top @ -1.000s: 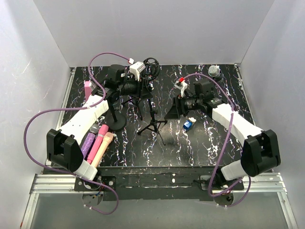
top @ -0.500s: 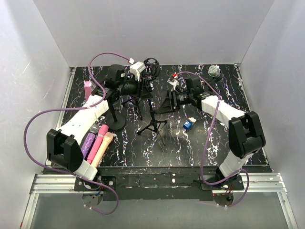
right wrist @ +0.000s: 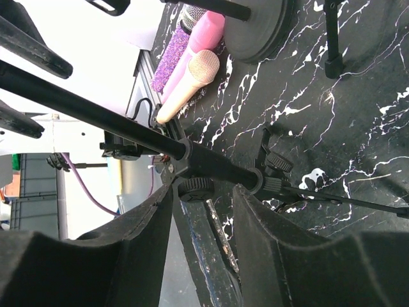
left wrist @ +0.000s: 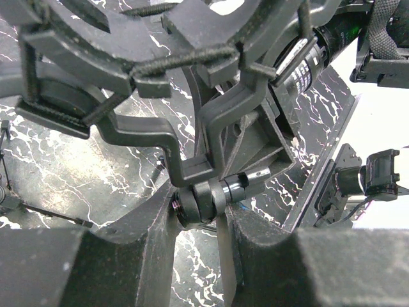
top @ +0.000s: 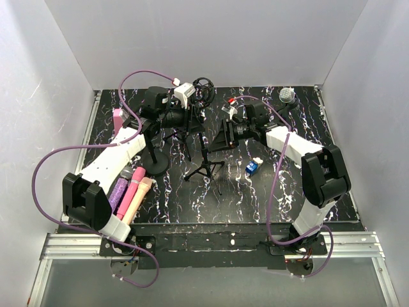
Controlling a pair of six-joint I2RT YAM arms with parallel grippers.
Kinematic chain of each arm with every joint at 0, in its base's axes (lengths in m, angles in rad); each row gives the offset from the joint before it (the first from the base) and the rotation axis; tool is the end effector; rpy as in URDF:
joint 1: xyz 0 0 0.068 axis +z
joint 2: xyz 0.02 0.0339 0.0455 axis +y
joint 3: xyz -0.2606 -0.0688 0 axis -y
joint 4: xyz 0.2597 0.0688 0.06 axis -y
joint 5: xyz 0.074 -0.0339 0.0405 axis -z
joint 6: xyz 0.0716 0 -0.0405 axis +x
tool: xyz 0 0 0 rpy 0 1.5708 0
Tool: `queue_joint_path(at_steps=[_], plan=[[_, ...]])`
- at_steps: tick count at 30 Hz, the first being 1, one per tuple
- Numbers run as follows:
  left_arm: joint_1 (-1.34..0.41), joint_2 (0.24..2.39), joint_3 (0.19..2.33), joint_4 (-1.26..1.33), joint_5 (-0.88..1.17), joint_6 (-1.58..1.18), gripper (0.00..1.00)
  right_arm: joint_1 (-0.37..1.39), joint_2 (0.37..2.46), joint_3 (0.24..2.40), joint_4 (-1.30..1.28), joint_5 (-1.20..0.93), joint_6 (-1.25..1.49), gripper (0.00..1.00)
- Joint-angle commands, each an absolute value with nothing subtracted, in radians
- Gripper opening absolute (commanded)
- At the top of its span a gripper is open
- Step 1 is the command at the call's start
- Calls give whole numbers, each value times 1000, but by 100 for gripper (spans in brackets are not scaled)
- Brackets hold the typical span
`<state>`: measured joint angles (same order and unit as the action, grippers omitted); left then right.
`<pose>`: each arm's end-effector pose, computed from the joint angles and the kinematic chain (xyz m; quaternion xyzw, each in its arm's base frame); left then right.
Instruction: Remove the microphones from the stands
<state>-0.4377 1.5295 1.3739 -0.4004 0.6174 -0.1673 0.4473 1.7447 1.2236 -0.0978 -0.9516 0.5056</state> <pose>0.3334 -0.2018 0.3230 0.2585 0.8052 -0.3914 0.3628 0.3483 0.2318 0.2259 -0.1868 0.7959 0.5486 0.1752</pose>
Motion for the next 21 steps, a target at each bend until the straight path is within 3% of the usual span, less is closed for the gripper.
queue_joint_path(at_steps=[1, 8, 11, 14, 21], plan=[[-439, 1493, 1382, -383, 658, -166, 0, 463, 1749, 1250, -75, -954, 502, 48], [-439, 1488, 1379, -383, 657, -164, 0, 476, 1733, 1246, -61, -973, 465, 23], [-439, 1483, 1379, -383, 650, -163, 0, 498, 1675, 1246, -100, -884, 297, 3], [-439, 1480, 1385, -388, 649, -160, 0, 540, 1564, 1189, -75, -699, 111, 1], [-439, 1476, 1385, -399, 663, -147, 0, 690, 1352, 899, 340, -390, -550, 1]])
